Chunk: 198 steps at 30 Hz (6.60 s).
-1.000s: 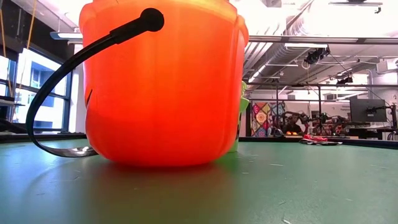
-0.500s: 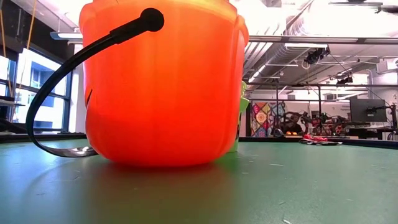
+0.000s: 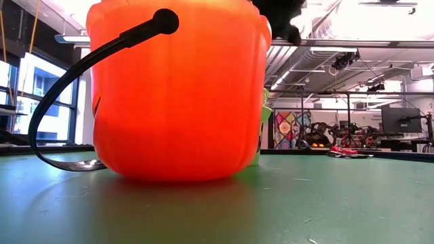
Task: Sort candy by brand, put in halloween buckets
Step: Put the brown chocolate bar into the green bucket
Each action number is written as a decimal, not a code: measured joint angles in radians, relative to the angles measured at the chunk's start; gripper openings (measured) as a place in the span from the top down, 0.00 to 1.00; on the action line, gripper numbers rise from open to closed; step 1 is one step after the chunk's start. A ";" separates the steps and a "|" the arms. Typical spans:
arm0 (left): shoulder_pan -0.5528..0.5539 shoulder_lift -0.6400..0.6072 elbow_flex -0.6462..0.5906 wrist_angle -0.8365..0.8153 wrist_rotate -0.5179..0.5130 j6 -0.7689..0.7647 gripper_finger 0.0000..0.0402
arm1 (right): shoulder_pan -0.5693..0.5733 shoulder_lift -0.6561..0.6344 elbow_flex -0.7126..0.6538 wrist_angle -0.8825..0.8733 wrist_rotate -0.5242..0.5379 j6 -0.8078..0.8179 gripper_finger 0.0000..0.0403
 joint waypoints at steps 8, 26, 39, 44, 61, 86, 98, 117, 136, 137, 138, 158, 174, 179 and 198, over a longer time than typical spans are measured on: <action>0.000 0.010 0.000 -0.034 0.066 -0.013 0.39 | -0.106 0.074 0.000 0.016 -0.178 -0.049 0.94; 0.398 0.252 0.168 -0.208 0.131 -0.134 0.42 | -0.269 0.046 0.270 -0.236 -0.246 -0.555 0.39; 1.121 0.802 0.429 -0.668 0.303 -0.109 0.47 | -0.705 -0.089 0.368 -0.283 -0.340 -0.714 0.39; 1.246 0.972 0.429 -0.667 0.345 -0.137 0.47 | -0.760 -0.089 0.368 -0.379 -0.401 -0.657 0.39; 1.337 1.200 0.430 -0.674 0.359 -0.139 0.48 | -0.738 -0.088 0.368 -0.357 -0.397 -0.616 0.39; 1.382 1.180 0.295 -0.582 0.536 -0.050 0.82 | -0.738 -0.087 0.367 -0.358 -0.397 -0.616 0.39; 1.391 0.825 0.295 -0.546 0.567 0.050 0.98 | -0.705 -0.087 0.367 -0.370 -0.369 -0.661 0.39; 0.471 0.610 0.296 -0.334 0.806 0.342 0.95 | -0.759 -0.086 0.367 -0.368 -0.313 -0.754 0.39; 0.452 0.836 0.337 -0.150 0.851 0.262 0.51 | -0.759 -0.086 0.367 -0.425 -0.315 -0.775 0.39; 0.454 0.836 0.341 -0.174 0.848 0.262 0.49 | -0.759 -0.086 0.367 -0.425 -0.315 -0.775 0.39; 0.457 0.833 0.343 -0.198 0.837 0.267 0.46 | -0.759 -0.086 0.367 -0.425 -0.315 -0.775 0.39; 0.960 0.569 0.124 -0.141 0.815 0.313 0.40 | -0.956 -0.157 -0.324 -0.286 -0.293 -0.012 0.39; 0.980 0.567 0.114 -0.072 0.819 0.312 0.40 | -1.203 0.106 -0.333 -0.068 -0.153 0.039 0.39; 0.977 0.567 0.114 -0.072 0.818 0.302 0.40 | -1.206 0.158 -0.318 -0.088 -0.164 -0.012 0.39; 0.977 0.567 0.115 -0.042 0.789 0.265 0.40 | -1.150 0.176 -0.317 -0.113 -0.188 -0.102 0.89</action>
